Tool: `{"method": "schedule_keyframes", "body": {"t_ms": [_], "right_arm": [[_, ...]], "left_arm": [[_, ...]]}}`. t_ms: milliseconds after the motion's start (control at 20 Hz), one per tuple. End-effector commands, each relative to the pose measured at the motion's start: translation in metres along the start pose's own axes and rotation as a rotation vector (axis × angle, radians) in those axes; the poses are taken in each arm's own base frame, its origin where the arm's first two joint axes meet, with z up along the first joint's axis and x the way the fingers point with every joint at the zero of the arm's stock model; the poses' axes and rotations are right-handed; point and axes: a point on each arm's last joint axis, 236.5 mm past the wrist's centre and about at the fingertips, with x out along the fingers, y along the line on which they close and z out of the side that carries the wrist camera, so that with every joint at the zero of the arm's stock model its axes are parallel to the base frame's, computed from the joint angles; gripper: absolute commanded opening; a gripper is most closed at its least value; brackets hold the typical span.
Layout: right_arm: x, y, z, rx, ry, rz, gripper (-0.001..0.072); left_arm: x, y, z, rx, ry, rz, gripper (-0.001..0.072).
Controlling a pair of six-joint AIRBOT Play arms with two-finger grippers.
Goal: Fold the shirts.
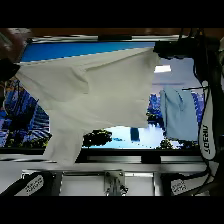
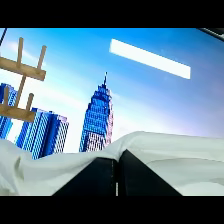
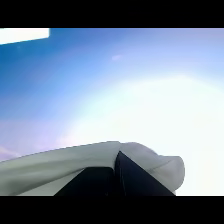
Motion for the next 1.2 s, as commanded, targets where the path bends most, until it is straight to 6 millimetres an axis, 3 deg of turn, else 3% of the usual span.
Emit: {"method": "schedule_keyframes", "body": {"t_ms": [0, 150, 200, 250, 300, 350, 450, 500, 550, 650, 750, 800, 900, 1000, 1100, 1150], "right_arm": [[0.063, 0.004, -0.009, 0.192, -0.041, 0.075, 0.0086], [0.086, 0.001, -0.028, 0.261, 0.002, 0.083, 0.0090], [0.087, 0.003, -0.033, 0.271, 0.020, 0.088, 0.0288], [0.085, 0.003, -0.034, 0.265, 0.029, 0.088, 0.0551], [0.079, 0.005, -0.033, 0.243, 0.037, 0.091, 0.0573], [0.067, 0.004, -0.029, 0.204, 0.042, 0.090, 0.0572], [0.036, -0.007, -0.023, 0.125, 0.070, 0.068, 0.0573], [0.019, -0.017, -0.024, 0.102, 0.102, 0.041, 0.0572], [0.004, -0.026, -0.031, 0.074, 0.149, 0.014, 0.0572], [-0.023, -0.046, -0.061, 0.003, 0.309, -0.036, 0.0572], [-0.040, -0.060, -0.105, -0.033, 0.504, -0.048, 0.0572], [-0.044, -0.064, -0.129, -0.026, 0.591, -0.047, 0.0572], [-0.043, -0.066, -0.167, 0.002, 0.707, -0.034, 0.0572], [-0.032, -0.056, -0.193, 0.061, 0.746, 0.022, 0.0572], [-0.021, -0.047, -0.203, 0.110, 0.734, 0.065, 0.0572], [-0.018, -0.045, -0.203, 0.118, 0.722, 0.073, 0.0572]], "left_arm": [[0.073, 0.001, -0.030, -0.037, 0.006, -0.003, 0.0031], [0.120, -0.006, -0.072, -0.034, 0.092, -0.012, 0.0032], [0.130, -0.008, -0.085, -0.032, 0.124, -0.015, 0.0072], [0.134, -0.010, -0.095, -0.030, 0.154, -0.020, 0.0252], [0.133, -0.011, -0.100, -0.029, 0.176, -0.024, 0.0493], [0.127, -0.009, -0.099, -0.027, 0.197, -0.024, 0.0608], [0.110, 0.005, -0.089, -0.032, 0.256, -0.018, 0.0575], [0.098, 0.014, -0.085, -0.047, 0.303, -0.016, 0.0451], [0.085, 0.025, -0.087, -0.065, 0.360, -0.012, 0.0378], [0.057, 0.048, -0.111, -0.125, 0.517, 0.006, 0.0368], [0.034, 0.081, -0.153, -0.193, 0.684, 0.092, 0.0372], [0.028, 0.091, -0.174, -0.213, 0.739, 0.113, 0.0400], [0.027, 0.100, -0.215, -0.249, 0.810, 0.121, 0.0626], [0.035, 0.102, -0.247, -0.270, 0.821, 0.101, 0.0628], [0.041, 0.107, -0.271, -0.301, 0.840, 0.099, 0.0514], [0.044, 0.110, -0.278, -0.302, 0.854, 0.097, 0.0514]]}}
